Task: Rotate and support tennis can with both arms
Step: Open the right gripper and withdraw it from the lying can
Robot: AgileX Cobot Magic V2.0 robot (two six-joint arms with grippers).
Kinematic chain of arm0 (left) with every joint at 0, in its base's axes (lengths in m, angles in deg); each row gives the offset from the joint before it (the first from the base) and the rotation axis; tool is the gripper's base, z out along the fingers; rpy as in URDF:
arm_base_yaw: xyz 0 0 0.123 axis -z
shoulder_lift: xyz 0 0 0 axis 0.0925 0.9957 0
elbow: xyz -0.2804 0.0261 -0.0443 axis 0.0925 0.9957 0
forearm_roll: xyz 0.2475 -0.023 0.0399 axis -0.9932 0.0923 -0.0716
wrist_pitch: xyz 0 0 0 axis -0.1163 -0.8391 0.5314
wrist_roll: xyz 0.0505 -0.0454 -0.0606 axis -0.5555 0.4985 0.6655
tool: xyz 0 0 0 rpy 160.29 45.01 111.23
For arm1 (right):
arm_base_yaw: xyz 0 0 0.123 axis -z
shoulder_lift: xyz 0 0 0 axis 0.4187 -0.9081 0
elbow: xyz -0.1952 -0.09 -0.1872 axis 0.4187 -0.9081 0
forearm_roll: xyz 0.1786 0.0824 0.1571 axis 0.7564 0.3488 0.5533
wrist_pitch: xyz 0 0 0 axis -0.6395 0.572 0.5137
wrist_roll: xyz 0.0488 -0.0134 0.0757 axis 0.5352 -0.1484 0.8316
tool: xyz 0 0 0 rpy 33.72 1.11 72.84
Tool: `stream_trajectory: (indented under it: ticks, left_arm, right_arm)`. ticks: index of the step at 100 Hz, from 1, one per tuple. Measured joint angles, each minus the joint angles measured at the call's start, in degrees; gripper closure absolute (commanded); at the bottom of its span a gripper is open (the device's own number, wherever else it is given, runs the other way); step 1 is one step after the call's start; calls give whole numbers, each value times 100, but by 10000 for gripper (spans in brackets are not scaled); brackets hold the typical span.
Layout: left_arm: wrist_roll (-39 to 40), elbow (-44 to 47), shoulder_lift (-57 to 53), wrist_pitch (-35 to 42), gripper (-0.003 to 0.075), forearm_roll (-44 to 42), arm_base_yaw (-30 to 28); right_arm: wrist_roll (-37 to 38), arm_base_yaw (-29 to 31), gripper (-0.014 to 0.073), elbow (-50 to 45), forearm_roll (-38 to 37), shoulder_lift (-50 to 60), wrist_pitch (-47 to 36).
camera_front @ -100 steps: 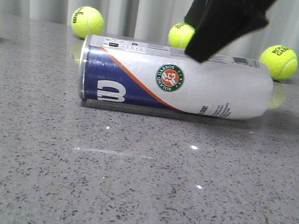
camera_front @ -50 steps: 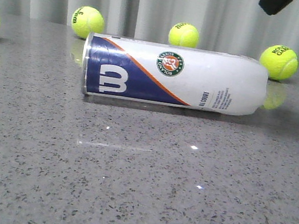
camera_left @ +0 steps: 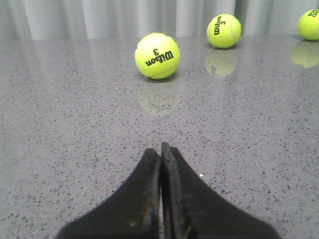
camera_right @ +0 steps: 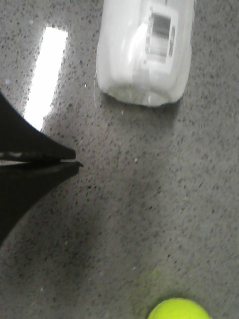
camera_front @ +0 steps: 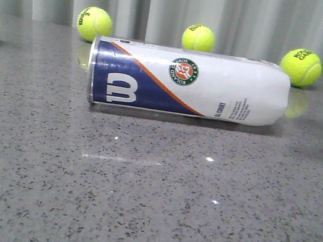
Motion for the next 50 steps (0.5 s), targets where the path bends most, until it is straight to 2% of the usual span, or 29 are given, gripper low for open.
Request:
stream_trajectory:
  ticks: [28, 50]
  left_arm:
    - [0, 0, 0, 0, 741, 0, 0]
    - [0, 0, 0, 0, 741, -47, 0]
  right_arm:
    - [25, 641, 659, -1110, 44, 966, -354]
    - [390, 1007, 659, -1833, 58, 1965, -796]
